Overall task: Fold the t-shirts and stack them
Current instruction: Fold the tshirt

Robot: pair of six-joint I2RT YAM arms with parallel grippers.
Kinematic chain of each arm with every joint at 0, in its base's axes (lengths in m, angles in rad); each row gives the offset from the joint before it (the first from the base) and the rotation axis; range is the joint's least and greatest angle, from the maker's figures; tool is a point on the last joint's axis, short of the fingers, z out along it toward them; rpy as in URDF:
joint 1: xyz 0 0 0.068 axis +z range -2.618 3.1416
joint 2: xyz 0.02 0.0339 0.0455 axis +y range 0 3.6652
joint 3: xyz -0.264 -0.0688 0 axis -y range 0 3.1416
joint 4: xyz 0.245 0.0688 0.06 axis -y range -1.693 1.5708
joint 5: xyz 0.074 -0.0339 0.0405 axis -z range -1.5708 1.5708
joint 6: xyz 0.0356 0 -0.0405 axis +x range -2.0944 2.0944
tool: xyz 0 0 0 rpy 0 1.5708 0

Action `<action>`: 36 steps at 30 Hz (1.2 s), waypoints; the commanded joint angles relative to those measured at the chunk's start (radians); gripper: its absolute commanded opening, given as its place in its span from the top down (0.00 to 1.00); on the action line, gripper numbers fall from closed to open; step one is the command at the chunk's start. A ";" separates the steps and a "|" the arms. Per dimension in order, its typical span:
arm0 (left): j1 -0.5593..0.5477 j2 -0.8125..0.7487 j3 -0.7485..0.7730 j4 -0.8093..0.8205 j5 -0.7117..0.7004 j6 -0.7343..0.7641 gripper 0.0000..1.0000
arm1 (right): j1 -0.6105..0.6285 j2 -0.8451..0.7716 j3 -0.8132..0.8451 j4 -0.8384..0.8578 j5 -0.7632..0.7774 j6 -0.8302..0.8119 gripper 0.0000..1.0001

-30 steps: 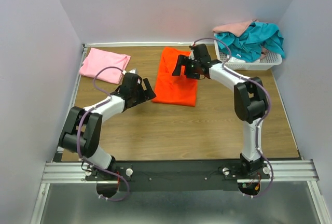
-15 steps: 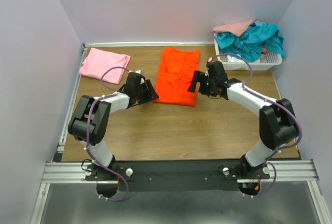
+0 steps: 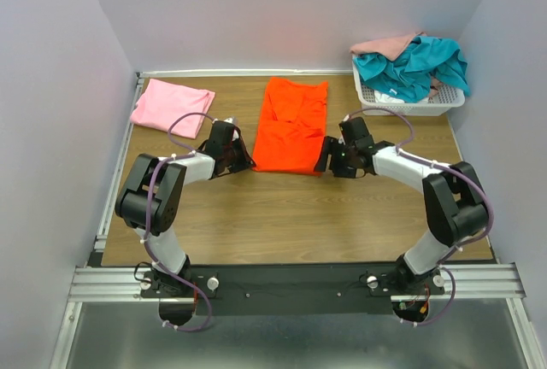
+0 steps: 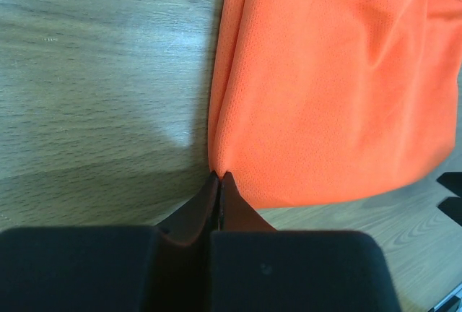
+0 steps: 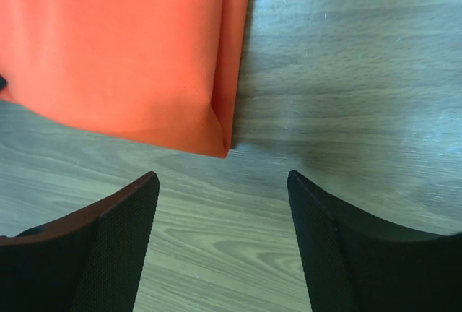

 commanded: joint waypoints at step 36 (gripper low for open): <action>-0.155 -0.904 -0.519 -0.320 -0.166 -0.243 1.00 | 0.308 -0.509 -0.494 0.016 -0.250 0.257 1.00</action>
